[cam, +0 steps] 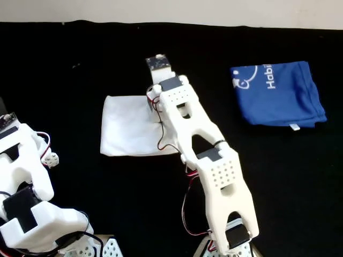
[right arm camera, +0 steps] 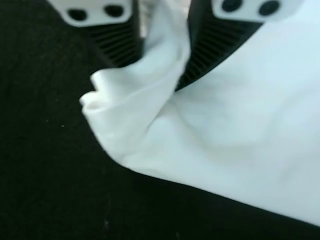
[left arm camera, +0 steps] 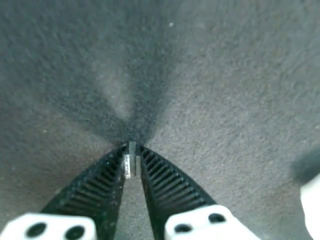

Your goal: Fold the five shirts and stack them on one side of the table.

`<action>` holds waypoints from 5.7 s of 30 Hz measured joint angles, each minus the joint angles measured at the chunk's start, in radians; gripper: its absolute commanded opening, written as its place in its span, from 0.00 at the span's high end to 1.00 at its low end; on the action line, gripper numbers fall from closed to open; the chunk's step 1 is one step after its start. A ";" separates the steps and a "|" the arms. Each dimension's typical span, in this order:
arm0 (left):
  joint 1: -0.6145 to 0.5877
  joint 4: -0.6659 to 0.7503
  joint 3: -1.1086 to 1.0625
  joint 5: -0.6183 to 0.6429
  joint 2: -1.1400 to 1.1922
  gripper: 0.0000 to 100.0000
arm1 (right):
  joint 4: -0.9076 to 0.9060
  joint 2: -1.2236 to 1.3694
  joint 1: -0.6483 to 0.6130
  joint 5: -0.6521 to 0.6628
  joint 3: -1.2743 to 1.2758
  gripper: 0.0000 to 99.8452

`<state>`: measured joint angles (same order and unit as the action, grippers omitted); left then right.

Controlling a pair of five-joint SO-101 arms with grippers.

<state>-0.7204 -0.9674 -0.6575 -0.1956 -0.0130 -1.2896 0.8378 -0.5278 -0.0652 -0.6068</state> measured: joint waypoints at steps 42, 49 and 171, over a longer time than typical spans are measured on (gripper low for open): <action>0.034 0.212 -0.144 0.100 -0.052 0.99 | -0.437 -0.083 0.695 0.654 -0.706 0.99; 0.034 0.212 -0.146 0.100 -0.052 0.99 | -0.299 -0.083 0.766 0.657 -0.675 0.99; 0.034 0.212 -0.146 0.100 -0.052 0.99 | 0.091 -1.557 0.338 0.230 1.243 0.89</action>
<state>-0.6866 -0.7557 -0.8032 -0.0959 -0.0652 -1.1991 -0.7196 -0.1903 0.1649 0.6360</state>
